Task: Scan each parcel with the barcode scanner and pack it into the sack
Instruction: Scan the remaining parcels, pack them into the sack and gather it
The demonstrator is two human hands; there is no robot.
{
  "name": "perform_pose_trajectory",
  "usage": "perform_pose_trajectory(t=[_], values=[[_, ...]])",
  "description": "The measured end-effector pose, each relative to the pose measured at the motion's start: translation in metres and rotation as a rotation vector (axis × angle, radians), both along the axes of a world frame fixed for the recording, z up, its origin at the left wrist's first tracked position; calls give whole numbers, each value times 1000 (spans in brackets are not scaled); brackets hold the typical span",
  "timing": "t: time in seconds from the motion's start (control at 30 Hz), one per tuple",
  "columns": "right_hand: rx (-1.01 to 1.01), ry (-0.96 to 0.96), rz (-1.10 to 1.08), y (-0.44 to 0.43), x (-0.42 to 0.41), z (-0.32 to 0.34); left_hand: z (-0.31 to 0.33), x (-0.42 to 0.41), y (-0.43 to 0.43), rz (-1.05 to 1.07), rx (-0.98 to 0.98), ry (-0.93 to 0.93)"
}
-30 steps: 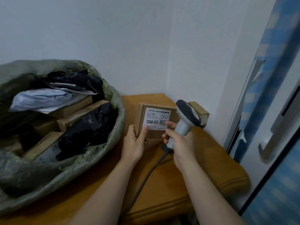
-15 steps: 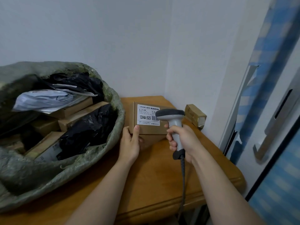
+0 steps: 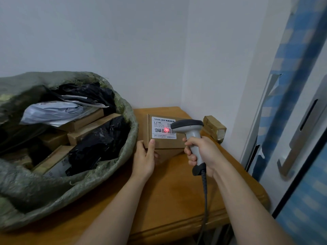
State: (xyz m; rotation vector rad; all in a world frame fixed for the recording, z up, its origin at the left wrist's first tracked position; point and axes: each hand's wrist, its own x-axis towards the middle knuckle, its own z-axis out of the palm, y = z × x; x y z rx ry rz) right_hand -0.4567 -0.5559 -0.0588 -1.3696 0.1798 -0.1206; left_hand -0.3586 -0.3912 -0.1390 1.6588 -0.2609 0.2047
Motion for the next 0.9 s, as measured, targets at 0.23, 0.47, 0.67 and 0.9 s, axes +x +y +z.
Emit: perform_pose_trajectory(t=[0.23,0.47,0.67,0.9], values=[[9,8,14,0,-5,7,0,2,1,20,25,24],[21,5,2,-10,-17,8,1,2,1,39,44,55],[-2,-66,8,-6,-22,3,12,-8,1,62,62,-30],[-27,-183,17,36,-5,9,70,-10,40,255,175,-211]])
